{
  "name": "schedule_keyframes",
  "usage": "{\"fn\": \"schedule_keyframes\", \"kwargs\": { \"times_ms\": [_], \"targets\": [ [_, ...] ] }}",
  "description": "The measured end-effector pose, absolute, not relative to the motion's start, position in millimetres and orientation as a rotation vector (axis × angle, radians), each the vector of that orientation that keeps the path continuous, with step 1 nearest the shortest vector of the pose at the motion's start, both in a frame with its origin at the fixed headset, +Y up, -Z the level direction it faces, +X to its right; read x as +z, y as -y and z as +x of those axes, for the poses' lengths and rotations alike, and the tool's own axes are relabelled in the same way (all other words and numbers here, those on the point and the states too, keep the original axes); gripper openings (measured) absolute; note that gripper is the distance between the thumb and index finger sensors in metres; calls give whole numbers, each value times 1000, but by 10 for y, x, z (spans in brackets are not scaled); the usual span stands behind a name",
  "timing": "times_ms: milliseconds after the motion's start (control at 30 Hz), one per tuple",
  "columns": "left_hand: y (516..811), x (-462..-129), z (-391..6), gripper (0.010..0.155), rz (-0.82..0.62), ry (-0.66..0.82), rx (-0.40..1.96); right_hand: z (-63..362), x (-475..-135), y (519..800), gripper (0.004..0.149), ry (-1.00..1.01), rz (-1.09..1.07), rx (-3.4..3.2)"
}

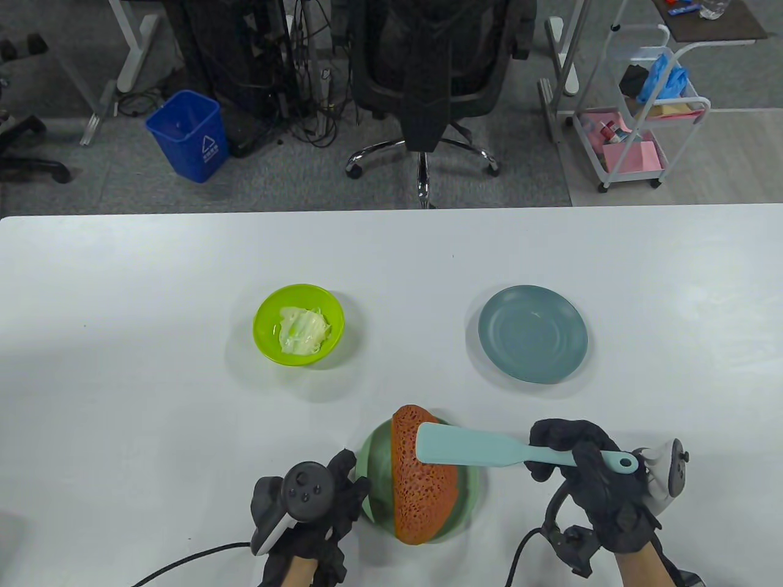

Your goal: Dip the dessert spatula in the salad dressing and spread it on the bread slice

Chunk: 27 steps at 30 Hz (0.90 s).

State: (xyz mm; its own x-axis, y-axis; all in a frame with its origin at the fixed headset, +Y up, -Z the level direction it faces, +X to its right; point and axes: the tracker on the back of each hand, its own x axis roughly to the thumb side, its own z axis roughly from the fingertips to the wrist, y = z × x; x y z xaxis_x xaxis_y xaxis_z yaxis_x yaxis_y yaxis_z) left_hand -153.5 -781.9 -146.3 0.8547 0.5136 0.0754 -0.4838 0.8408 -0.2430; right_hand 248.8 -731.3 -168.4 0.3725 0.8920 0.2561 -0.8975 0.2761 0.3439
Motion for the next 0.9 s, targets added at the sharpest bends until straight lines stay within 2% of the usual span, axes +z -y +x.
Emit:
{"fn": "schedule_keyframes", "kwargs": {
  "times_ms": [200,467,533,667,900],
  "targets": [
    [7822,-1462,-1523,56,-226,132,526,2221,-1866,7123,42,-24,411,1250],
    [7813,-1467,-1540,55,-248,139,554,1652,-2359,6788,43,-56,383,1411],
    [7817,-1469,-1548,55,-255,138,561,1542,-2478,6774,46,-84,381,1410],
    [7816,-1468,-1548,55,-258,139,563,1273,-2755,6810,52,-279,409,1240],
    [7806,-1473,-1552,54,-261,125,564,907,-3040,6825,48,-316,318,1361]
  ]
}}
